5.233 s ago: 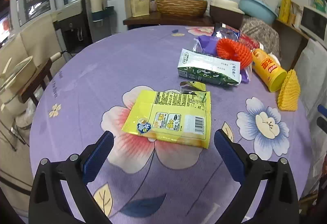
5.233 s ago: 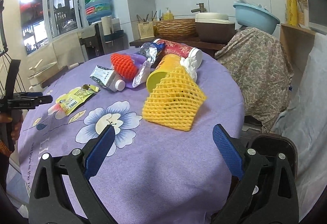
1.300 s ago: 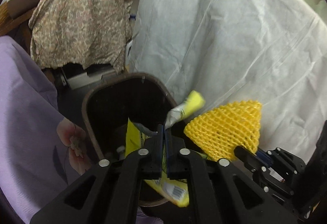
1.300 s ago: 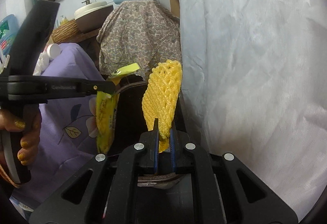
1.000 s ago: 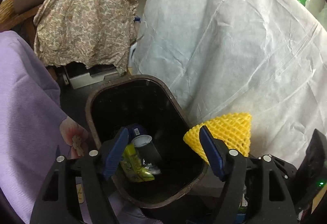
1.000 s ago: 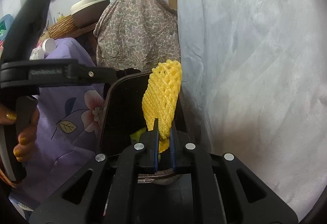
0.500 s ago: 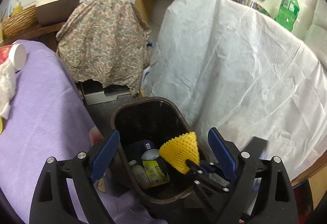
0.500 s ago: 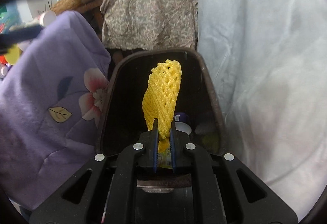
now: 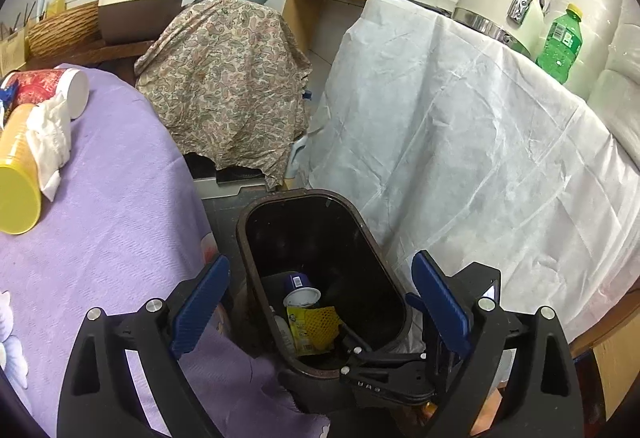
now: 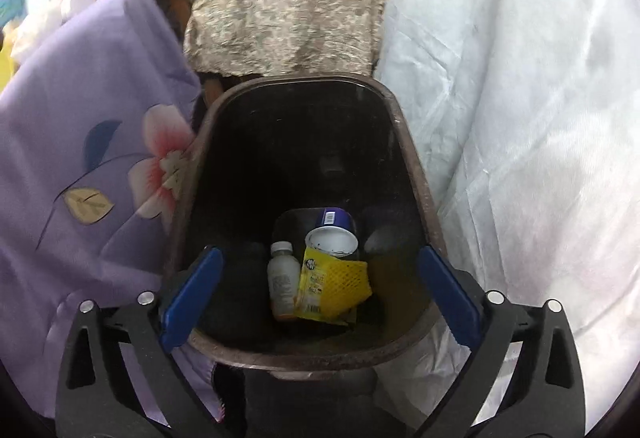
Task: Collect trash
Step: 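Open the right gripper to drop the yellow net into the bin, then grasp the orange foam net with the left gripper and lift it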
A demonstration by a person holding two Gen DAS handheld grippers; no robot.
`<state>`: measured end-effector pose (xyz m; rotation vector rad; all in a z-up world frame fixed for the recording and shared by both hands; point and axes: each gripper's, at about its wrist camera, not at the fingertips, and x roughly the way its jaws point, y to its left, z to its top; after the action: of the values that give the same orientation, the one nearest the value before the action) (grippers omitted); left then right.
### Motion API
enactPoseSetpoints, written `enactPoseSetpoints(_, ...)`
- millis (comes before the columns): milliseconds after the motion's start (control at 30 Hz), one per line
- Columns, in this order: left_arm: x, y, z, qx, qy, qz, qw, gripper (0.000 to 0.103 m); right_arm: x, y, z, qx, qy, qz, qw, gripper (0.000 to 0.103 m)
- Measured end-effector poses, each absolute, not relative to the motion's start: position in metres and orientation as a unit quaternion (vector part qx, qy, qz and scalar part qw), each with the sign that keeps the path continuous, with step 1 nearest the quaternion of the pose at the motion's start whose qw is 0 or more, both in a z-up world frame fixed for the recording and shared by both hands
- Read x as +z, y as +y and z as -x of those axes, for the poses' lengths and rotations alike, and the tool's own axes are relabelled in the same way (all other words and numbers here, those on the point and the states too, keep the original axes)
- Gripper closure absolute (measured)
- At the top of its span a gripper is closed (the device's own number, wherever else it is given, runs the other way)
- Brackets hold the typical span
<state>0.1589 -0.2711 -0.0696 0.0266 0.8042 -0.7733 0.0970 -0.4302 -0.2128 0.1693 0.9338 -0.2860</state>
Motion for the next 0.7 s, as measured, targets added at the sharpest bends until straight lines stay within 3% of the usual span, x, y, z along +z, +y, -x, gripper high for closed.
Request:
enactPoseSetpoints(333,-0.041,-0.225,-0.14,-0.344,0.341,-0.021,0.875,0.006,-0.177,-0.395,-0.092,-0.138,0.438,-0.006,0.888,0.006)
enactPoseSetpoints(700,-0.026,-0.116,-0.149,-0.242,0.324,-0.003,0.915,0.006,-0.114,-0.376,-0.096,-0.085,0.387,-0.047,0.917,0.006)
